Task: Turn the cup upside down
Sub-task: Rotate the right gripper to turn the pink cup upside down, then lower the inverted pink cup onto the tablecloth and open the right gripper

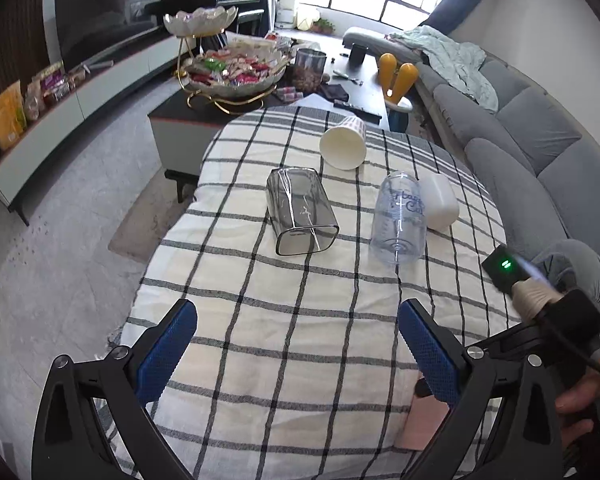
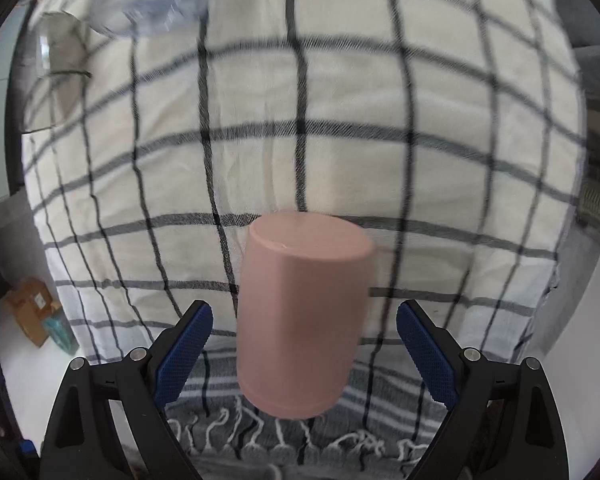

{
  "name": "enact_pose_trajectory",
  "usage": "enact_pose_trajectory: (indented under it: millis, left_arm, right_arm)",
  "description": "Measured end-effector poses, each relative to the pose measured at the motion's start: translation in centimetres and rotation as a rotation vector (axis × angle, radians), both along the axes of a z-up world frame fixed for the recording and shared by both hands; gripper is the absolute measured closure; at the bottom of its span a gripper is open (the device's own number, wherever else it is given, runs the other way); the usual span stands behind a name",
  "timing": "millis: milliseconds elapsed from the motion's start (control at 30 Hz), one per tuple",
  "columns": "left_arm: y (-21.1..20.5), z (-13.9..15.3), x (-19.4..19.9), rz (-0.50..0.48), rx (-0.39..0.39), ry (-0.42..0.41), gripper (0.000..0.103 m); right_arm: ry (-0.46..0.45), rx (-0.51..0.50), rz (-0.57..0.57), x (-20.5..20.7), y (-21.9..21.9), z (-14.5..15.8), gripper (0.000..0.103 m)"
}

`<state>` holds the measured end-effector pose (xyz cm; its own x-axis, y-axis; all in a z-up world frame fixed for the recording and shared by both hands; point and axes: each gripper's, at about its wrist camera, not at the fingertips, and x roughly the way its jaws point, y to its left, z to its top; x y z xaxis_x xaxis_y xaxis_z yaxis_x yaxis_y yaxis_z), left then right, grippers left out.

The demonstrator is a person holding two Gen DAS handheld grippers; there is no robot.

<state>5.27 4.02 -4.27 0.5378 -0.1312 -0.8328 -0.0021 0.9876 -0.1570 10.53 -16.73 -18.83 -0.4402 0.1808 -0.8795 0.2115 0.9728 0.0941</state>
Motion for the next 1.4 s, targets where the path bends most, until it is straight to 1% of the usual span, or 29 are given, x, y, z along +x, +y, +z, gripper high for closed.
enact_pose_trajectory:
  millis: [100, 200, 267, 333, 367, 433, 567, 633, 700, 767, 833, 867, 900, 967, 1000, 1067, 1133, 1167, 1200, 1267, 1400]
  left_arm:
    - [-0.1, -0.7, 0.8, -0.004, -0.009, 0.021, 0.001]
    - [-0.3, -1.5, 1.4, -0.009, -0.010, 0.041, 0.001]
    - [-0.3, -1.9, 1.8, -0.010, -0.015, 0.053, 0.001]
    - [-0.4, -2.3, 2.0, -0.013, -0.019, 0.063, 0.001]
    - [-0.4, -2.4, 2.1, -0.014, -0.022, 0.066, 0.001]
    - [-0.4, -2.4, 2.1, -0.013, -0.018, 0.067, 0.001]
    - [-0.3, -1.9, 1.7, -0.015, -0.012, 0.046, 0.001]
    - [-0.1, -1.4, 1.4, -0.010, -0.008, 0.026, 0.001]
    - [0.3, -0.8, 1.1, 0.002, -0.005, 0.001, 0.001]
    - [1.0, -0.3, 0.7, 0.022, -0.004, -0.035, 0.001]
    - [1.7, 0.0, 0.4, 0.041, -0.013, -0.062, 0.001]
    - [2.2, 0.0, 0.2, 0.054, -0.018, -0.078, 0.001]
    - [2.5, 0.1, 0.1, 0.063, -0.021, -0.088, 0.001]
    - [3.1, -0.2, -0.2, 0.092, -0.014, -0.109, 0.001]
    - [3.3, -0.4, -0.2, 0.101, -0.007, -0.111, 0.001]
    - [3.6, -0.9, -0.5, 0.108, 0.003, -0.115, 0.001]
    - [3.6, -1.5, -0.8, 0.106, 0.032, -0.122, 0.001]
    - [3.6, -1.7, -1.0, 0.105, 0.050, -0.131, 0.001]
    - [3.5, -2.0, -1.1, 0.104, 0.061, -0.137, 0.001]
    - [3.3, -2.6, -1.4, 0.102, 0.086, -0.142, 0.001]
    - [2.8, -3.8, -1.6, 0.090, 0.117, -0.142, 0.001]
  right_arm:
    - [0.042, -0.005, 0.007, 0.3, 0.3, -1.6, 0.010]
    - [0.086, -0.018, 0.009, 0.1, 0.2, -3.1, 0.014]
    - [0.109, -0.014, -0.002, -0.3, 0.0, -4.0, 0.023]
    - [0.111, 0.005, -0.018, -0.6, -0.1, -4.4, 0.032]
    - [0.100, 0.003, -0.020, -0.7, -0.1, -4.3, 0.035]
    - [0.065, 0.007, -0.009, -0.7, 0.0, -3.7, 0.035]
    - [-0.003, 0.013, -0.007, -0.3, 0.0, -1.4, 0.036]
    - [-0.055, 0.025, -0.011, -0.5, 0.2, 0.4, 0.036]
    - [-0.137, 0.032, -0.001, -0.5, 0.7, 2.3, 0.036]
    - [-0.258, 0.040, 0.025, -0.4, 1.3, 4.4, 0.036]
    - [-0.423, 0.038, 0.049, -0.2, 2.2, 6.6, 0.036]
    - [-0.488, 0.035, 0.056, -0.2, 2.5, 7.2, 0.036]
    - [-0.597, 0.020, 0.068, -0.4, 3.0, 8.2, 0.036]
    - [-0.756, -0.013, 0.069, -0.8, 3.5, 9.6, 0.035]
    - [-0.861, -0.037, 0.060, -1.1, 3.6, 10.4, 0.035]
    - [-1.000, -0.075, 0.053, -1.6, 3.7, 11.3, 0.035]
    - [-1.118, -0.112, 0.038, -2.3, 4.0, 11.7, 0.035]
    - [-1.157, -0.131, 0.033, -2.7, 4.5, 11.0, 0.035]
    - [-1.195, -0.143, 0.022, -3.0, 4.3, 11.2, 0.035]
    - [-1.252, -0.170, 0.016, -2.7, 4.9, 10.6, 0.035]
    - [-1.324, -0.219, 0.020, -2.6, 5.3, 10.1, 0.035]
